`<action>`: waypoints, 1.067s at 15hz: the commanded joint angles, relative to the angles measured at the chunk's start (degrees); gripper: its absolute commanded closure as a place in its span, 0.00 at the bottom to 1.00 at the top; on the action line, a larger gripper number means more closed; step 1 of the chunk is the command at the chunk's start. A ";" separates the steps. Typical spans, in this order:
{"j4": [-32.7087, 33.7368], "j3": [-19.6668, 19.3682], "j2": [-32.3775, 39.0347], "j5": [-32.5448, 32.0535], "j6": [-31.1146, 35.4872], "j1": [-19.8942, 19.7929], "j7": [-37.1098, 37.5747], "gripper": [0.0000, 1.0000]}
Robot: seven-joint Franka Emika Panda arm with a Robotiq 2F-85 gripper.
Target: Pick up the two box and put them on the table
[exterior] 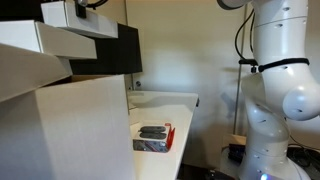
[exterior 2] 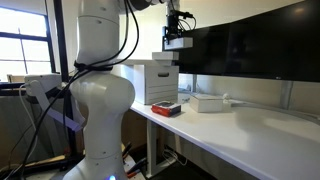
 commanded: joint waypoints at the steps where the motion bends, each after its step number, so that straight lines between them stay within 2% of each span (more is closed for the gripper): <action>1: -6.42 -1.59 -4.88 1.39 2.02 -1.24 2.54 0.40; 11: -18.15 -7.80 -15.24 1.38 2.39 -1.92 6.41 0.40; 12: -18.92 -5.97 -16.14 1.52 2.06 -4.55 6.73 0.40; 16: -23.50 -6.76 -19.37 1.45 2.84 -6.77 7.07 0.40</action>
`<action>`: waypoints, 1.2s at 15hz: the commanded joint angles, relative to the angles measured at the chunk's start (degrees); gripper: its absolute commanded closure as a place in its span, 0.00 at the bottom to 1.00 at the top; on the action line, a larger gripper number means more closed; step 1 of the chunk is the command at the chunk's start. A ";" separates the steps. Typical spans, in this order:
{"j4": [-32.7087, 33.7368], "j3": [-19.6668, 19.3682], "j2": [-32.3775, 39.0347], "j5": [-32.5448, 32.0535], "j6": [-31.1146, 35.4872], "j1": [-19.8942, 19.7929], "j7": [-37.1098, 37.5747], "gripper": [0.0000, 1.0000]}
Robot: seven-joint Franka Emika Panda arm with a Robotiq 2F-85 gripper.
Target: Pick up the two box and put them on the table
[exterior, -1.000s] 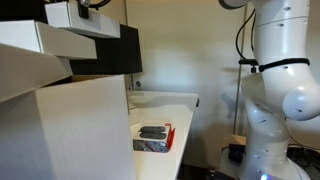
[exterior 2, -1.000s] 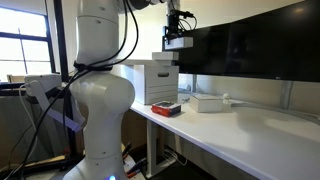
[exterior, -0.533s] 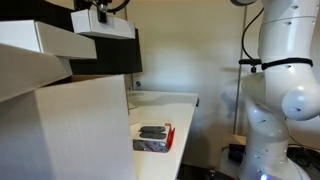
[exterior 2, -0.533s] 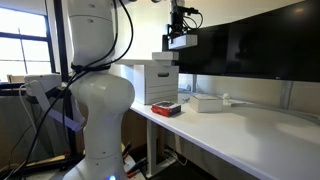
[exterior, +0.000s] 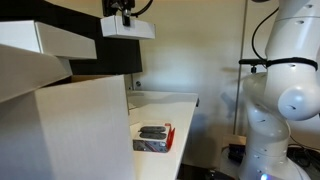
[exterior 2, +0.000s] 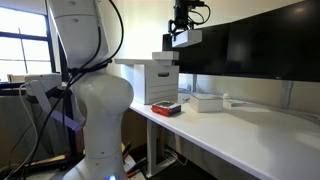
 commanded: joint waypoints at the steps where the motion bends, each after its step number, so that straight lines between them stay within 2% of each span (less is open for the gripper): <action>1: -7.11 0.30 -4.75 1.23 3.40 -2.83 1.19 0.40; 8: -14.37 0.48 -5.87 0.91 6.71 -3.59 1.11 0.40; 10: -11.81 0.55 -3.77 0.16 4.60 -3.59 0.09 0.40; 11: -11.97 0.70 -3.59 0.14 4.53 -3.56 0.10 0.15; 14: -11.90 0.77 -3.39 0.14 4.53 -3.58 0.10 0.15; 15: -11.85 0.77 -3.39 0.14 4.53 -3.58 0.10 0.40; 18: -12.64 1.30 -2.31 0.89 5.71 -3.24 0.52 0.40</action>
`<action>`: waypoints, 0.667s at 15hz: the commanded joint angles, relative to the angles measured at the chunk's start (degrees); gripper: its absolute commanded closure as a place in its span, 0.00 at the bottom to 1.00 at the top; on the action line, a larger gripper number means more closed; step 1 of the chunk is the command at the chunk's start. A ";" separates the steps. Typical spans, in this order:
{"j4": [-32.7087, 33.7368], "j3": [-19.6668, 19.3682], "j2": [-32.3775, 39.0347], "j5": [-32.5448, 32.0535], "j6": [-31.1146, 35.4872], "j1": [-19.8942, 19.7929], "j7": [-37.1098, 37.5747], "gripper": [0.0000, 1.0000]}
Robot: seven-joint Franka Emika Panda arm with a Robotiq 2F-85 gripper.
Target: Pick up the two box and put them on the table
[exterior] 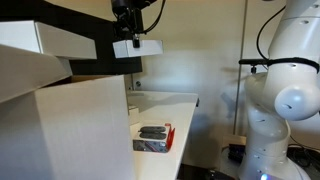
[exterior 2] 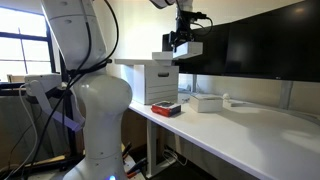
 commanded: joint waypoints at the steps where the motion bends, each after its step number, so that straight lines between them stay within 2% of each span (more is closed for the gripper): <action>1: -0.77 0.95 1.29 1.25 1.28 -0.32 0.26 0.40; 10: -4.21 -0.47 4.20 2.61 4.08 -2.43 -0.16 0.40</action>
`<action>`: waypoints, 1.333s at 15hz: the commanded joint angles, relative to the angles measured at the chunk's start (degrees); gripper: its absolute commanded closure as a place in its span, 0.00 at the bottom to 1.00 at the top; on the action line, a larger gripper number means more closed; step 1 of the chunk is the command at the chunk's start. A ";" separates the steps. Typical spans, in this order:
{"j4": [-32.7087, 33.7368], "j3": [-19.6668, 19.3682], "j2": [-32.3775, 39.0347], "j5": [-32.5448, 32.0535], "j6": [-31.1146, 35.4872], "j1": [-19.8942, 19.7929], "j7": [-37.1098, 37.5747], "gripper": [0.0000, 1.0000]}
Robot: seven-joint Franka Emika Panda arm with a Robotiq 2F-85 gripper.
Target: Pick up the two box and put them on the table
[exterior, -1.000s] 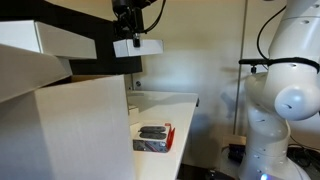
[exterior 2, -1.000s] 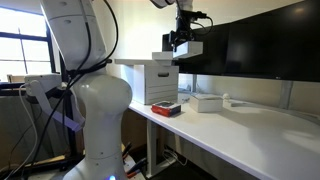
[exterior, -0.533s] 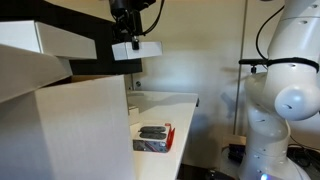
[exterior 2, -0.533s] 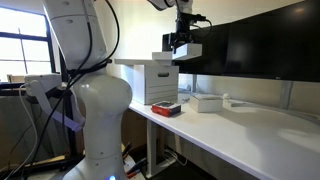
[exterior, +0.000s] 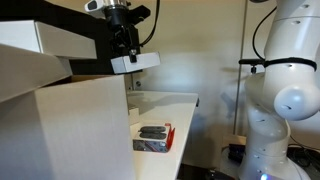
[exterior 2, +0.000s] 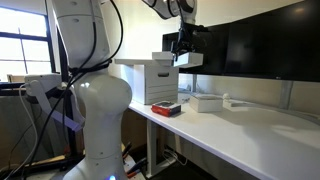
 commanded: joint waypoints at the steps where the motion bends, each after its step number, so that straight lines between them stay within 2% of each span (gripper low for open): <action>1: -3.47 -1.06 -0.85 1.86 3.09 -2.34 -0.13 0.40; 9: -13.33 -6.40 -3.15 1.36 10.32 -7.74 -0.67 0.40; 15: -23.13 -11.28 -5.87 -0.13 21.64 -12.29 -0.54 0.40; 20: -28.41 -14.54 -3.83 -1.74 34.08 -15.67 0.64 0.40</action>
